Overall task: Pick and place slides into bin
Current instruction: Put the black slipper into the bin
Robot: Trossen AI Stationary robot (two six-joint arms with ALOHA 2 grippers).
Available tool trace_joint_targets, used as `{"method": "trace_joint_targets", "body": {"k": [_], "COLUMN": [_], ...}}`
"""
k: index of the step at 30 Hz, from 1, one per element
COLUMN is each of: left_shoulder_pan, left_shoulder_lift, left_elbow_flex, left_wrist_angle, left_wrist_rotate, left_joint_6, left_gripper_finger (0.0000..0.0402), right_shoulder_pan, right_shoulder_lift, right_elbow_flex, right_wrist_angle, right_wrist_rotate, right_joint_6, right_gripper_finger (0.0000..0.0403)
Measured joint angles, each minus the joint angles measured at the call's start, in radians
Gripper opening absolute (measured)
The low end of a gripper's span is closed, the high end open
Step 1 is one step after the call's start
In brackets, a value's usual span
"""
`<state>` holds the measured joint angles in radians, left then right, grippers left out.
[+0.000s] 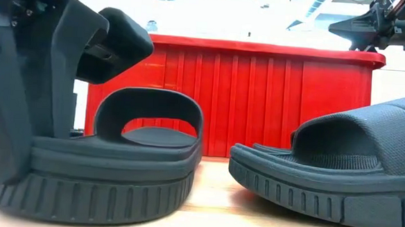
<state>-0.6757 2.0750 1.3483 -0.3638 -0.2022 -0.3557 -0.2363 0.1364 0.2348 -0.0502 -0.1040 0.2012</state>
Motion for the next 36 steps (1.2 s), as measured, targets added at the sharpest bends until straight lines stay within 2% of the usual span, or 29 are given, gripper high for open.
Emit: {"method": "trace_joint_targets", "body": {"k": [8, 14, 27, 36], "left_shoulder_pan": [0.001, 0.003, 0.003, 0.002], "left_shoulder_lift": [0.002, 0.012, 0.011, 0.008], "left_elbow_flex": [0.028, 0.132, 0.452, 0.712], "left_wrist_angle": [-0.025, -0.178, -0.571, -0.724], "left_wrist_rotate": [0.011, 0.021, 0.036, -0.045], "left_joint_6": [-0.012, 0.005, 0.052, 0.099], "left_gripper_finger": [0.0004, 0.0001, 0.0, 0.0], "right_shoulder_pan": [0.0, 0.0, 0.0, 0.0], "right_shoulder_lift": [0.0, 0.0, 0.0, 0.0], "right_elbow_flex": [0.0, 0.0, 0.0, 0.0], "right_wrist_angle": [0.0, 0.0, 0.0, 0.0], "right_wrist_rotate": [0.0, 0.0, 0.0, 0.0], "right_joint_6": [0.0, 0.0, 0.0, 0.0], "right_gripper_finger": [0.0, 0.0, 0.0, 0.0]}}
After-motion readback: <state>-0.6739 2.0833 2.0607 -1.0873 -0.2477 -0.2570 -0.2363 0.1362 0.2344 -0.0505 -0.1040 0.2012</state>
